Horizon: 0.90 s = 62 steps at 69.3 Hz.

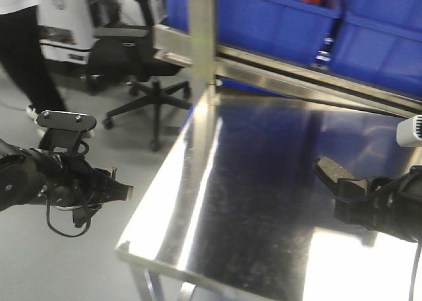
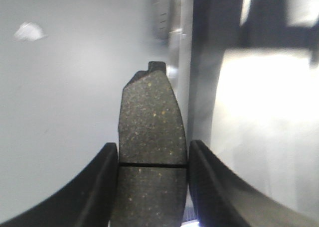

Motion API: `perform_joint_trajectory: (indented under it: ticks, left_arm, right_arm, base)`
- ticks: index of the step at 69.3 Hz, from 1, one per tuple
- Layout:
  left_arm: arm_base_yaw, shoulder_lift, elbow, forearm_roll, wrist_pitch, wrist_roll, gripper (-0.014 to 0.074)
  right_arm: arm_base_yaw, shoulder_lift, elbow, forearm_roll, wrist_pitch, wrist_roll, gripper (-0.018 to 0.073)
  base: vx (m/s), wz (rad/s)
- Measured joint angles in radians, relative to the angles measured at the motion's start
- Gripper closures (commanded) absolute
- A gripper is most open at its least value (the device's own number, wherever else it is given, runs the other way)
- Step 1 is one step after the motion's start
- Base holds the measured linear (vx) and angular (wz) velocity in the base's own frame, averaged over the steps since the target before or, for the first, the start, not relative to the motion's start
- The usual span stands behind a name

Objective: Move and align brake pads A on conveyor
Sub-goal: 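Turn the base away from the table holding both pads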

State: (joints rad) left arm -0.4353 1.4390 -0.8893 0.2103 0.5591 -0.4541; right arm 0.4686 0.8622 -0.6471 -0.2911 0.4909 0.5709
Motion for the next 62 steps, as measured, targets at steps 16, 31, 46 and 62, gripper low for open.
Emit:
perform_joint_trajectory:
  ticks: [16,31,46,62]
  left_arm:
    - [0.000,0.000,0.000,0.001,0.002,0.000,0.0577]
    - [0.000,0.000,0.000,0.001,0.002,0.000,0.0577]
    - [0.000,0.000,0.000,0.001,0.002,0.000,0.0577]
    - [0.000,0.000,0.000,0.001,0.002,0.000,0.0577]
  right_arm:
    - [0.000,0.000,0.000,0.000,0.000,0.000,0.0492]
    - [0.000,0.000,0.000,0.000,0.000,0.000,0.0492]
    - [0.000,0.000,0.000,0.000,0.000,0.000,0.0492]
    - [0.000,0.000,0.000,0.000,0.000,0.000,0.0492]
  base:
    - [-0.11,0.59]
    - [-0.09,0.52]
    - [-0.04,0.53]
    - [0.00,0.62]
